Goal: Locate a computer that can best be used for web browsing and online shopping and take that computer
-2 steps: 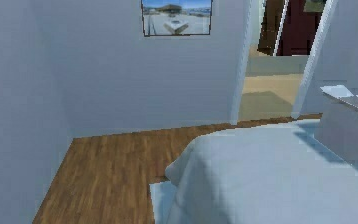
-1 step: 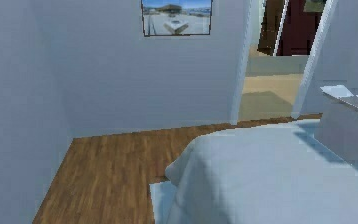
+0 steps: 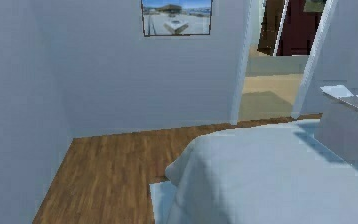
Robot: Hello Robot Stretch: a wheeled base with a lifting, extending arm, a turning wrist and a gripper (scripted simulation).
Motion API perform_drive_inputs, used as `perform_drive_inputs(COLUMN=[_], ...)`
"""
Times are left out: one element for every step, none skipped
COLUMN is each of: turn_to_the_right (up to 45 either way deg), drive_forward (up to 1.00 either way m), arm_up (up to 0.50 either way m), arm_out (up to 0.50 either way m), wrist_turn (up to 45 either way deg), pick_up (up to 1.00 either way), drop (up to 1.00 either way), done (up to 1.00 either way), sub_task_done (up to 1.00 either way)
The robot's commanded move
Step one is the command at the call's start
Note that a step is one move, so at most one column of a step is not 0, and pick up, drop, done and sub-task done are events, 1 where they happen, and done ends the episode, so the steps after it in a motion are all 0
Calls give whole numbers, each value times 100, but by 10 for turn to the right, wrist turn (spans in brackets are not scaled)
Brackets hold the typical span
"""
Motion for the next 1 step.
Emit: perform_drive_inputs(turn_to_the_right=[0], drive_forward=[0], arm_up=[0], arm_out=[0], wrist_turn=[-210], pick_up=[0], drop=[0], done=[0], sub_task_done=[0])
